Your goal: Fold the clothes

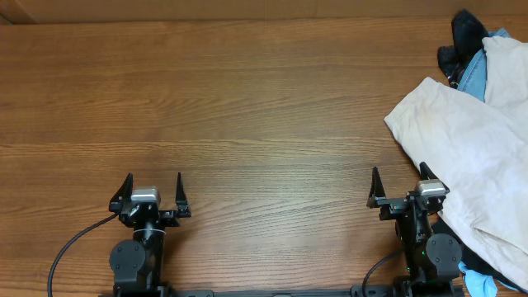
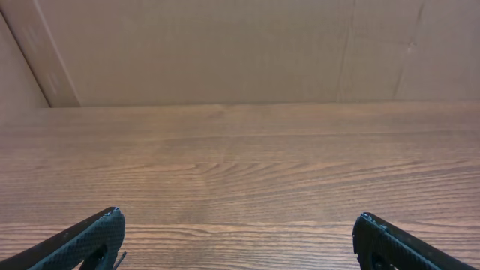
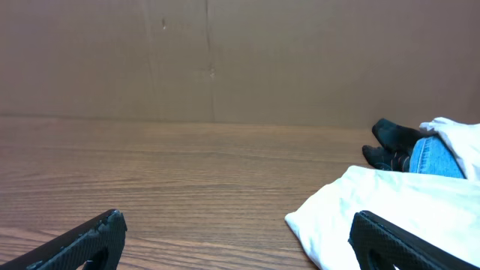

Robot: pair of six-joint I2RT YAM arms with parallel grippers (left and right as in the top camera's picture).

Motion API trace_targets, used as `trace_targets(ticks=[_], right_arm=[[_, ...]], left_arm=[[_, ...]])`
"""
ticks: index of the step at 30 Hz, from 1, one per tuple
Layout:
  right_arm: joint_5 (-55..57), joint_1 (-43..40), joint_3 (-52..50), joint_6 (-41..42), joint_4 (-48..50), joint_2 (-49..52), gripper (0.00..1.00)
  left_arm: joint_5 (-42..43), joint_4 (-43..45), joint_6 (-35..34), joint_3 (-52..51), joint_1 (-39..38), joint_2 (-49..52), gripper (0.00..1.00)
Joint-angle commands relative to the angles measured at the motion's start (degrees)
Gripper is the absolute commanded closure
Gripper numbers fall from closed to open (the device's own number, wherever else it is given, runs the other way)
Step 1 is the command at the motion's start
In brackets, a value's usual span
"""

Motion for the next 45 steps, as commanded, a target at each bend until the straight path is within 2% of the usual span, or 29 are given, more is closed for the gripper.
trace_targets(ticks=[1, 45], right_arm=[[0.09, 0.26, -0.57, 0.22, 0.42, -0.68, 0.0], [-0.13, 0.26, -0.57, 1.33, 0.44, -0.68, 0.0]], left_arm=[[-0.61, -0.07, 0.87, -0.2, -0.39, -0.48, 0.0], [-0.55, -0.07, -0.04, -0.2, -0.39, -0.48, 0.0]])
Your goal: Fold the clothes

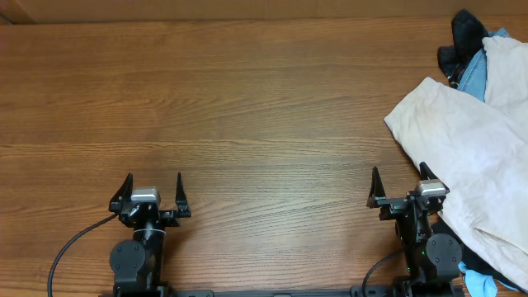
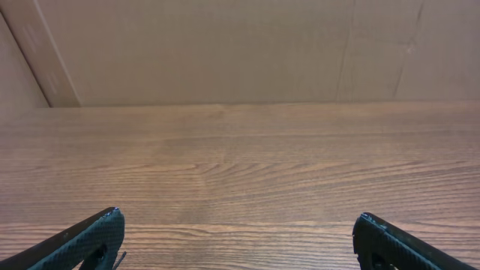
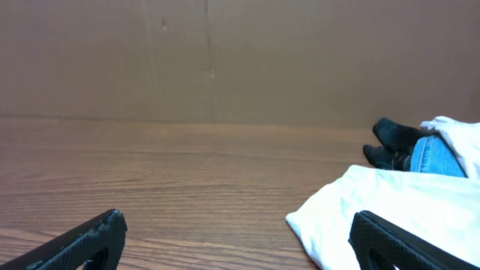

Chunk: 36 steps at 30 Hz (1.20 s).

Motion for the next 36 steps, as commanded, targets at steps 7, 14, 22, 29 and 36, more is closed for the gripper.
trace_targets(ticks=[7, 14, 22, 29, 36], right_arm=[[-0.13, 0.26, -0.46, 4.57, 0.37, -0.68, 0.0], [-0.13, 0.2, 4.7, 6.88, -5.95, -0.66, 0.0], [0.31, 0.2, 16.87, 6.86, -16.87, 4.15, 0.0], [0.33, 0.17, 31.43, 6.82, -25.35, 20.68, 0.0], [-1.9, 0.09, 47.58, 3.98, -34.73, 44.57, 0.0]], left_arm=[[-0.59, 0.02, -4.74, -0.2, -0.39, -0.48, 0.0], [-0.15, -1.57, -6.01, 1.33, -0.39, -0.48, 0.0], [-0.96, -11.78, -5.84, 14.1, -0.37, 2.82, 0.0], [-0.85, -20.87, -5.95, 28.98, -0.37, 16.26, 0.0], [-1.22, -30.23, -5.77, 42.49, -0.37, 32.41, 0.0]])
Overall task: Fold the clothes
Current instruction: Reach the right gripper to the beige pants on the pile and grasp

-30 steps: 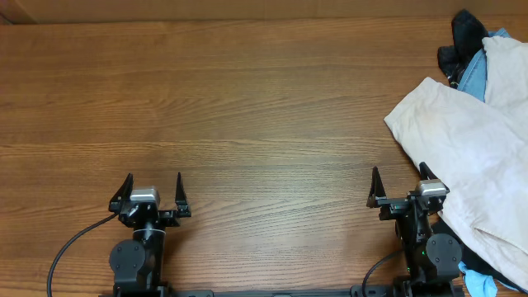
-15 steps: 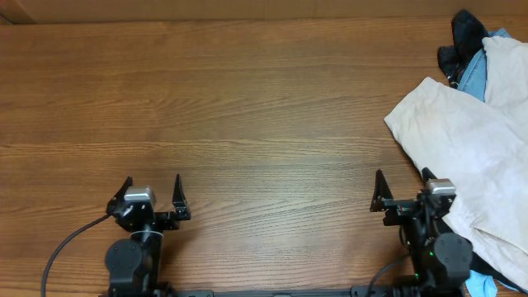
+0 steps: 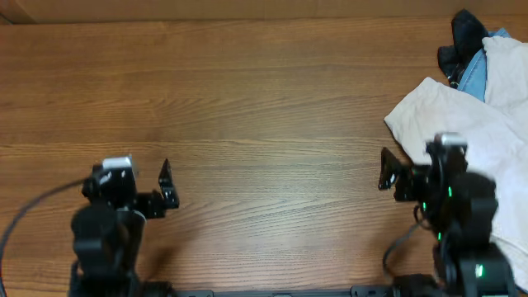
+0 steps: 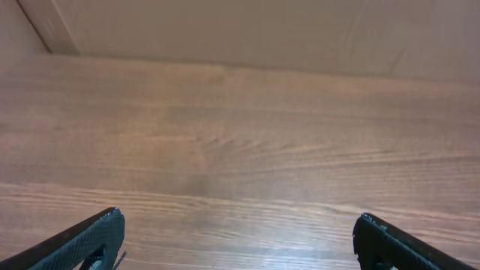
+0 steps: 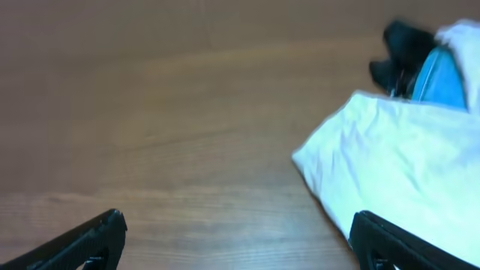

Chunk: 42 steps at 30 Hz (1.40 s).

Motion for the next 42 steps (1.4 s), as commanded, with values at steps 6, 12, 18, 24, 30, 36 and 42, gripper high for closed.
trace_targets(ticks=[6, 12, 18, 24, 30, 36, 42], right_arm=[[-1.99, 0.04, 20.7, -4.66, -8.92, 26.88, 0.0], [7.72, -2.84, 22.99, -6.84, -3.54, 39.87, 0.0], [9.94, -7.26, 22.99, -14.73, -8.28, 54.9, 0.0], [10.93, -8.11, 22.97, -14.34, -9.01, 64.11, 0.0], [15.34, -8.11, 22.95, -14.23, -7.17, 66.82, 0.02], [21.51, -8.52, 22.38, -9.77, -5.7, 66.86, 0.36], [21.22, -9.33, 21.55, -8.15, -5.44, 66.86, 0.85]], left_arm=[[1.11, -5.9, -0.83, 10.88, -0.37, 14.36, 0.0], [3.15, -6.05, -1.03, 11.15, -0.39, 17.09, 0.0], [3.26, -5.99, -1.01, 11.15, -0.37, 17.14, 0.0], [3.26, -5.86, -1.01, 11.15, -0.39, 17.14, 0.0], [3.26, -5.92, -1.01, 11.15, -0.39, 17.14, 0.0], [3.26, -5.95, -1.01, 11.15, -0.39, 17.14, 0.0], [3.26, -5.95, -1.01, 11.15, -0.39, 17.14, 0.0]])
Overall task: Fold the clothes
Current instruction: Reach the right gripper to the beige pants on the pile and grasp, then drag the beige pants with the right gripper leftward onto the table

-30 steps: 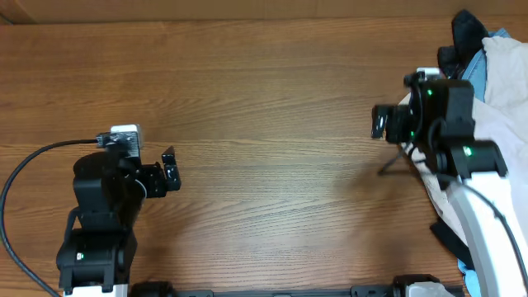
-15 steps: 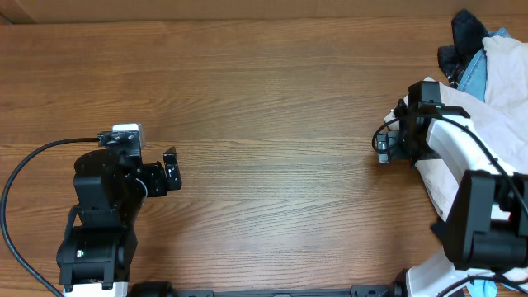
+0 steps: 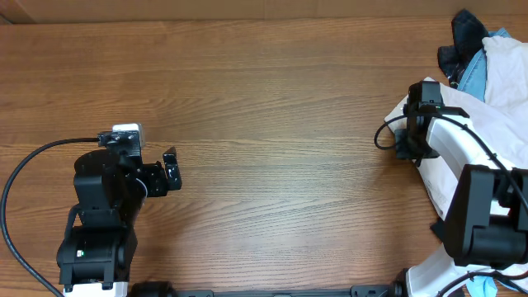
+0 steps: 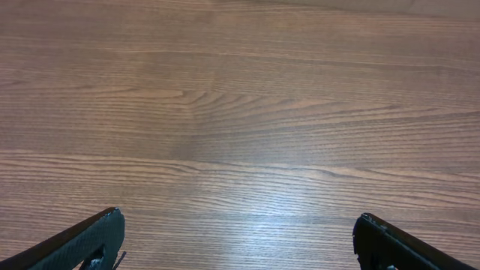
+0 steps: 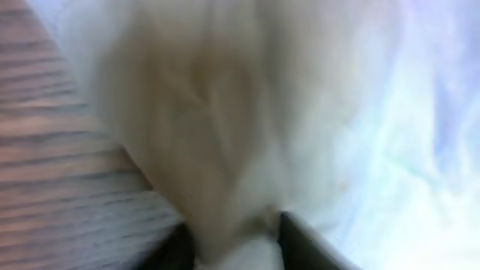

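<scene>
A crumpled white garment (image 3: 487, 140) lies at the table's right side. My right gripper (image 3: 406, 143) sits at the garment's left edge. In the right wrist view the blurred white cloth (image 5: 225, 112) is bunched between the narrowed fingers of the right gripper (image 5: 234, 241), so it is shut on that edge. My left gripper (image 3: 171, 169) hangs over bare wood at the left. Its fingers (image 4: 82, 240) stand far apart in the left wrist view, with nothing in the left gripper (image 4: 240, 232).
Blue jeans (image 3: 472, 78) and a black garment (image 3: 462, 37) lie at the back right corner beside the white one. A light blue item (image 3: 483, 285) peeks out at the front right. Brown wooden table (image 3: 272, 99); a cable runs from the left arm.
My right gripper went from open above the table beside the white garment to shut on its left edge, farther back. The left gripper tilted further down over the wood, still open.
Both grippers first rested open at the front edge, unchanged across two moments. Then both arms were lifted, cameras looking down at the table. Now the right gripper holds the white garment's left edge, and the left one stays open over bare wood.
</scene>
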Robot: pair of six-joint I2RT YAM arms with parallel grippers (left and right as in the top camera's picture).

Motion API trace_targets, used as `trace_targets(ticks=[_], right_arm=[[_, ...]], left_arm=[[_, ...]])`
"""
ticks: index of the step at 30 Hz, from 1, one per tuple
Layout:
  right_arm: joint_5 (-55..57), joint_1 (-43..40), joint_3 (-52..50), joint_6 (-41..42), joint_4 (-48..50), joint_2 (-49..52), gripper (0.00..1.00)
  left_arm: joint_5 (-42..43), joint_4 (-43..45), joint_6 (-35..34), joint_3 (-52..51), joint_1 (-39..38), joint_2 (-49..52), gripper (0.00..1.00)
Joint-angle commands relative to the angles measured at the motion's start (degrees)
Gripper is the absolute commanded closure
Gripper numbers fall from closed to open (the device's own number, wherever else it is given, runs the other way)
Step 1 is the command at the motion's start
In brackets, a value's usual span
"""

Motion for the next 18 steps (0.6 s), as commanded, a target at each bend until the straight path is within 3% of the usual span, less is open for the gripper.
trace_targets(ticks=[1, 8, 12, 18], right_arm=[[1.46, -0.48, -0.57, 3.45, 0.26, 0.35, 0.95], [0.85, 0.5, 4.55, 7.54, -4.7, -0.68, 0.96], [-10.75, 4.2, 17.38, 8.15, -15.5, -2.73, 0.96], [-11.47, 15.72, 34.36, 8.2, -23.98, -3.32, 0.96]], left_arm=[[1.03, 0.13, -0.98, 1.49, -0.37, -0.2, 0.0], [1.01, 0.22, -0.96, 1.49, -0.39, -0.2, 0.0], [1.01, 1.27, -0.96, 1.49, -0.37, -0.2, 0.0], [1.01, 2.14, -0.98, 1.49, -0.37, -0.2, 0.0]])
